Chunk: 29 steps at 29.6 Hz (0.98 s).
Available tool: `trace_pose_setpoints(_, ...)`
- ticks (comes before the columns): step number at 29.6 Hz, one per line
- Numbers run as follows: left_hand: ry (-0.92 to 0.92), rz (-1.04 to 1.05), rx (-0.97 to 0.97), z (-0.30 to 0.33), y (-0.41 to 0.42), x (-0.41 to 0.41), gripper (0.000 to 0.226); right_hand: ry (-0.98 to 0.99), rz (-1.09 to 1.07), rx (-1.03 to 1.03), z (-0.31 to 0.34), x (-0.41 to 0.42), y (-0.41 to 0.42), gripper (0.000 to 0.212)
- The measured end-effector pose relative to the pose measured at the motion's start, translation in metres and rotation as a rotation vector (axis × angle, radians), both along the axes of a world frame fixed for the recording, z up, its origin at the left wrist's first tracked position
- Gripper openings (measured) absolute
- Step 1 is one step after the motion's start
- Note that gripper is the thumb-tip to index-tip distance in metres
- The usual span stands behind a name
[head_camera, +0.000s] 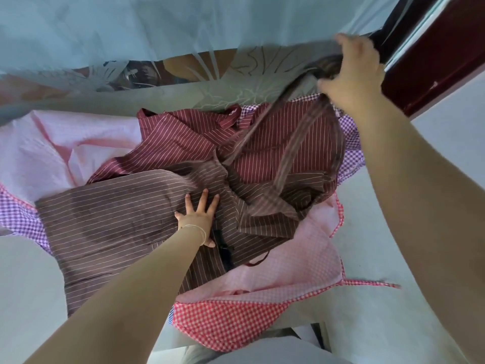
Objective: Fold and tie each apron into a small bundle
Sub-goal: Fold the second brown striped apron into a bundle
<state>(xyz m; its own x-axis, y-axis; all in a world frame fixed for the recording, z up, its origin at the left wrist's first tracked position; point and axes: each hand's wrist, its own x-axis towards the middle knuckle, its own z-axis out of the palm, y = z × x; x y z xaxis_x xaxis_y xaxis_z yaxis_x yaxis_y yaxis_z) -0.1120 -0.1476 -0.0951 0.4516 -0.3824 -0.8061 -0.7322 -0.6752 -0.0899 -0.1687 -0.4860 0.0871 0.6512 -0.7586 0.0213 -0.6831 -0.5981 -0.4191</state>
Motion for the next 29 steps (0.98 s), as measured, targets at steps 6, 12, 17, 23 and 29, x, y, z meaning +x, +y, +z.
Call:
trace_pose_setpoints(6, -0.016, -0.063, 0.035, 0.008, -0.007, 0.004, 0.129, -0.094, 0.022, 0.218, -0.072, -0.041, 0.055, 0.052)
trace_pose_setpoints(12, -0.264, 0.080, -0.481, 0.033, -0.039, 0.045, 0.067, 0.091, 0.206, 0.154, -0.118, -0.104, 0.114, 0.042)
trace_pose_setpoints(17, -0.316, 0.155, -0.432, 0.036, -0.068, 0.076, 0.060, 0.400, 0.318, 0.194, -0.138, -0.122, 0.123, 0.043)
trace_pose_setpoints(23, -0.197, 0.405, -0.629, 0.034, -0.077, 0.089, 0.032, -0.116, 0.108, 0.459, -0.109, -0.132, 0.112, 0.023)
trace_pose_setpoints(29, -0.285, 0.461, -0.645, 0.017, -0.078, 0.089, 0.027, 0.117, 0.108, 0.296, -0.073, -0.151, 0.069, 0.052)
